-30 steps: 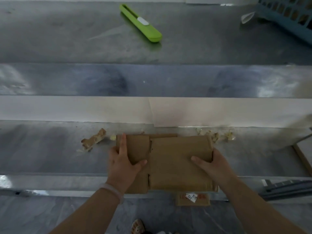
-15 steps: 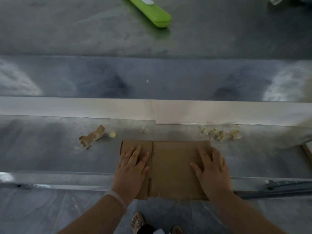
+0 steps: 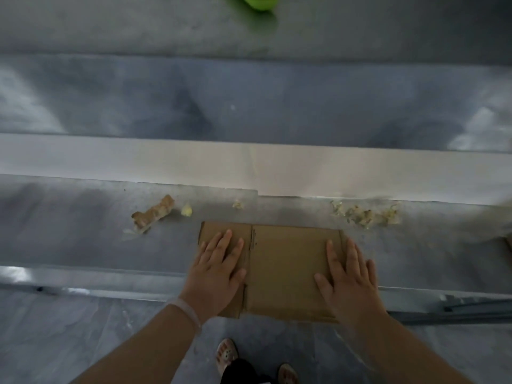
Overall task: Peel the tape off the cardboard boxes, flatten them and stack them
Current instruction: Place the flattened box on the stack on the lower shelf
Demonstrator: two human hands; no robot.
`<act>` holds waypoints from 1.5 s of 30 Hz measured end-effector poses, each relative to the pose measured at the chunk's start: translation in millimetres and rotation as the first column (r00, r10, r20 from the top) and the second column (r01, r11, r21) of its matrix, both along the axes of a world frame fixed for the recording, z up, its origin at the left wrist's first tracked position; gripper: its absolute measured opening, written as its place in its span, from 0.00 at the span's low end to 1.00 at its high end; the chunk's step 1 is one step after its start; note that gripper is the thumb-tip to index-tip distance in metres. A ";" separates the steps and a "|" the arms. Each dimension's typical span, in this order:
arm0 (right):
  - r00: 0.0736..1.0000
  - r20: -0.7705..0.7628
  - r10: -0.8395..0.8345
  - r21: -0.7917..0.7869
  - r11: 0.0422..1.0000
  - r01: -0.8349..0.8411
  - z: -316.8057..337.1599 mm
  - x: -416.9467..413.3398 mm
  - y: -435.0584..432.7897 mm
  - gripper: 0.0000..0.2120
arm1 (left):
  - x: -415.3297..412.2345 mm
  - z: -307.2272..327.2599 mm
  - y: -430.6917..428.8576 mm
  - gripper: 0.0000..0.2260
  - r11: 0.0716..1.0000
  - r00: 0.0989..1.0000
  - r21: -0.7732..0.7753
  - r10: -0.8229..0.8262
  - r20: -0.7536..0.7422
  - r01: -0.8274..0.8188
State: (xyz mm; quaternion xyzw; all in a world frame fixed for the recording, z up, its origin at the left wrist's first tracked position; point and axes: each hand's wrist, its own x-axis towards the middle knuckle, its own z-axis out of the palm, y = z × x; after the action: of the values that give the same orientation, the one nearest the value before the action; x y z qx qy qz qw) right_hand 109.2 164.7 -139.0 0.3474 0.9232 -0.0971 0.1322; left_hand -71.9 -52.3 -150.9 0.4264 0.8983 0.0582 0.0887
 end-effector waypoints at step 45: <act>0.898 -0.424 -0.118 -0.701 0.671 -0.242 85.8 -292.9 -462.7 0.10 | -120.1 126.4 -573.1 0.22 0.137 0.376 0.517 0.840 0.391 -0.845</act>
State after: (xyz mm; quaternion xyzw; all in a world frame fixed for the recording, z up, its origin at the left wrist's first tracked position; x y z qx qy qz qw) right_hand -183.8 -298.0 -53.2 0.2006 0.8208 -0.5320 0.0550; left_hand -191.9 -625.4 -24.5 -0.1499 0.8951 0.4052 -0.1099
